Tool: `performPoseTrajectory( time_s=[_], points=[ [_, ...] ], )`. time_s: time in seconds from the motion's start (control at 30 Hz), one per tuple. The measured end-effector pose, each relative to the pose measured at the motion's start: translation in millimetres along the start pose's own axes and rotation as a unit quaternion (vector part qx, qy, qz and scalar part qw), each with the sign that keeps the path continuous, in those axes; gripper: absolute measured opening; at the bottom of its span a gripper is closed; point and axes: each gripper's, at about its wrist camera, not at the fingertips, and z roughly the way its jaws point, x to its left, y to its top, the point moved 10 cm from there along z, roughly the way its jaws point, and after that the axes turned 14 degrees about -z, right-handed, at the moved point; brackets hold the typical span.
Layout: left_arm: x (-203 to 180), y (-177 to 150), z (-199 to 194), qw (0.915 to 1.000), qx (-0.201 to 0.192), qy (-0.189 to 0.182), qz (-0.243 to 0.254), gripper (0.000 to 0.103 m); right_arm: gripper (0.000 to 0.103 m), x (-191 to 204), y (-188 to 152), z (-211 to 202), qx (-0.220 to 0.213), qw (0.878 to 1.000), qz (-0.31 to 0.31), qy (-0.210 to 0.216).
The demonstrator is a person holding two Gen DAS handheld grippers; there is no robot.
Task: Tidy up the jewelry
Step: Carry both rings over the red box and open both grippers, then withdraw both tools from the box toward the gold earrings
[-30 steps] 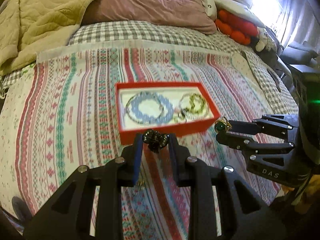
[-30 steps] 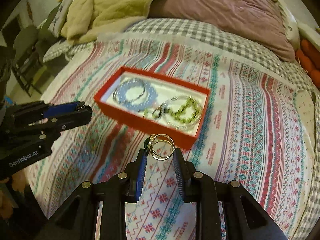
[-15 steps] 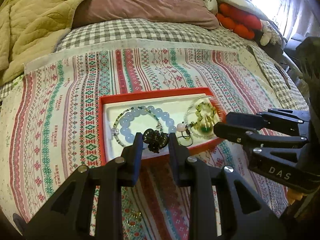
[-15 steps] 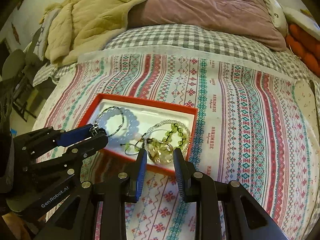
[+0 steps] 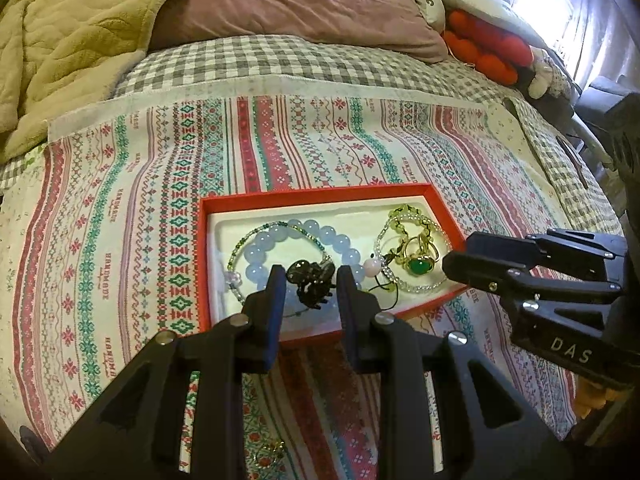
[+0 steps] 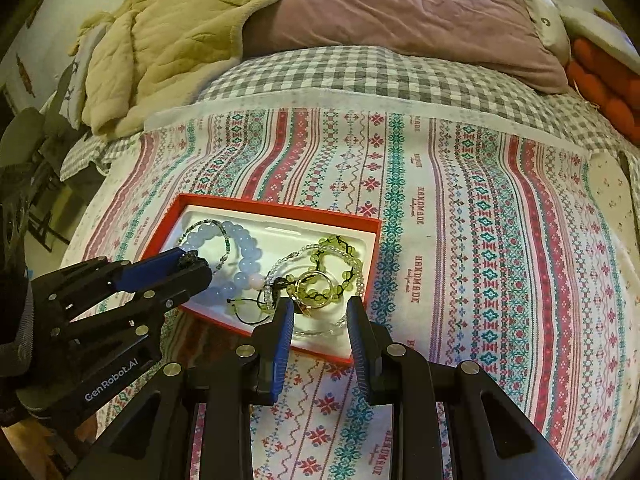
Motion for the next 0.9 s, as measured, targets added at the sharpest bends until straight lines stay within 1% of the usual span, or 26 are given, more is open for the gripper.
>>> performPoseTrajectory(
  time_s=[0.03, 0.07, 0.1, 0.13, 0.17, 0.2, 0.27, 0.33, 0.43, 0.57, 0.63, 0.7, 0.77, 0.9],
  points=[
    [0.3, 0.5, -1.3, 1.0000, -0.002, 0.003, 0.001, 0.039, 0.029, 0.2, 0.0, -1.5, 0.000, 1.000, 0.002, 0.001],
    [0.3, 1.1, -3.3, 1.0000, -0.005, 0.007, 0.001, 0.044, 0.029, 0.2, -0.1, -4.0, -0.001, 1.000, 0.002, 0.003],
    [0.1, 2.0, -5.3, 0.9999, -0.009, 0.009, 0.002, 0.055, 0.029, 0.3, -0.3, -6.3, -0.001, 1.000, 0.001, 0.002],
    [0.3, 3.1, -7.7, 0.9998, -0.013, 0.011, 0.002, 0.062, 0.030, 0.2, -0.2, -8.7, -0.002, 1.000, 0.000, 0.001],
    [0.3, 3.9, -10.9, 0.9998, -0.017, 0.014, 0.002, 0.064, 0.034, -0.1, -0.4, -12.2, -0.004, 1.000, -0.002, 0.000],
    [-0.3, 4.6, -13.9, 0.9997, -0.019, 0.014, 0.001, 0.066, 0.045, -0.6, -0.9, -15.3, -0.005, 1.000, -0.002, -0.002],
    [-0.5, 3.9, -18.2, 0.9997, -0.019, 0.016, 0.000, 0.069, 0.061, -1.9, -2.0, -21.8, -0.013, 1.000, -0.001, -0.006],
    [0.1, 1.8, -22.3, 0.9996, -0.018, 0.021, 0.001, 0.075, 0.062, -2.3, -3.9, -27.2, -0.016, 1.000, -0.004, -0.008],
    [2.9, -3.4, -28.0, 0.9994, -0.015, 0.031, -0.002, 0.079, 0.063, -2.3, -8.2, -32.4, -0.014, 1.000, -0.009, -0.013],
    [8.7, -21.0, -30.2, 0.9991, 0.014, 0.038, -0.015, 0.085, 0.070, -3.5, -17.2, -36.9, -0.001, 0.999, -0.015, -0.029],
    [10.9, -28.9, -31.3, 0.9986, 0.023, 0.045, -0.014, 0.093, 0.072, -3.7, -22.7, -38.7, 0.006, 0.999, -0.015, -0.034],
    [13.9, -37.1, -33.2, 0.9980, 0.032, 0.053, -0.009, 0.101, 0.079, -3.6, -27.8, -40.0, 0.012, 0.999, -0.015, -0.039],
    [15.8, -43.0, -36.5, 0.9978, 0.033, 0.058, -0.003, 0.102, 0.083, -3.0, -33.3, -42.0, 0.018, 0.999, -0.016, -0.043],
    [22.3, -57.7, -42.1, 0.9971, 0.044, 0.061, 0.003, 0.102, 0.084, 0.8, -45.4, -44.2, 0.028, 0.998, -0.026, -0.049]
  ],
)
